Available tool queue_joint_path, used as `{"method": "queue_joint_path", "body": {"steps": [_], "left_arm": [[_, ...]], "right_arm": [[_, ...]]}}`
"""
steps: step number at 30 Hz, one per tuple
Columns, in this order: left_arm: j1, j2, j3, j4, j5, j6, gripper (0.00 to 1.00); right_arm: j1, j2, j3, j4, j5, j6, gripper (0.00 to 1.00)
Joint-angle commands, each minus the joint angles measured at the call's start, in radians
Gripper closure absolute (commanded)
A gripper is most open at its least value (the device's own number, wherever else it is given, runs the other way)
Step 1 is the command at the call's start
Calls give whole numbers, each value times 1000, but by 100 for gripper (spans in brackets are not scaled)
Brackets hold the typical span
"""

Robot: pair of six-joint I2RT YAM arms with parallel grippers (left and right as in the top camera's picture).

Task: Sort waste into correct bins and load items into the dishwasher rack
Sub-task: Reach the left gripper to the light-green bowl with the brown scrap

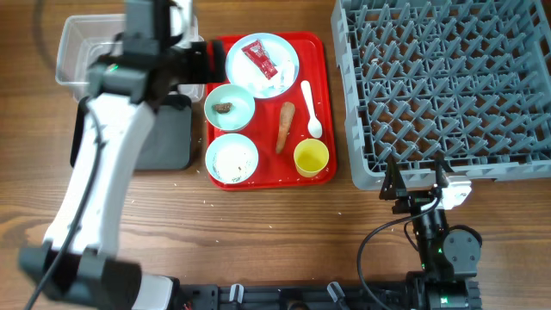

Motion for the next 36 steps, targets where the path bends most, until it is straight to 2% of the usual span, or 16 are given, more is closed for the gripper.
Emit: {"method": "queue_joint_path", "body": {"steps": [1, 3, 10, 14, 16, 17, 22, 24, 25, 26, 36], "left_arm": [[-47, 137, 15, 2, 69, 8, 0], [-65, 235, 15, 14, 71, 7, 0], [-137, 374, 15, 55, 99, -4, 1], [-167, 435, 15, 70, 14, -75, 20], [-173, 468, 15, 77, -28, -119, 38], [-172, 474, 15, 78, -37, -135, 43], [-172, 493, 15, 86, -80, -173, 56], [-172, 493, 15, 93, -79, -173, 77], [-172, 493, 15, 96, -79, -173, 93], [-172, 493, 15, 95, -79, -173, 96], [-192, 481, 17, 73, -53, -173, 96]], "right_arm": [[-1, -7, -2, 3, 13, 10, 0], [-1, -7, -2, 3, 13, 10, 0], [-1, -7, -2, 3, 13, 10, 0], [-1, -7, -2, 3, 13, 10, 0], [-1, -7, -2, 3, 13, 10, 0], [-1, -7, -2, 3, 13, 11, 0], [-1, -7, -2, 3, 13, 10, 0], [-1, -7, -2, 3, 13, 10, 0], [-1, -7, -2, 3, 13, 10, 0], [-1, -7, -2, 3, 13, 10, 0], [-1, -7, -2, 3, 13, 10, 0]]}}
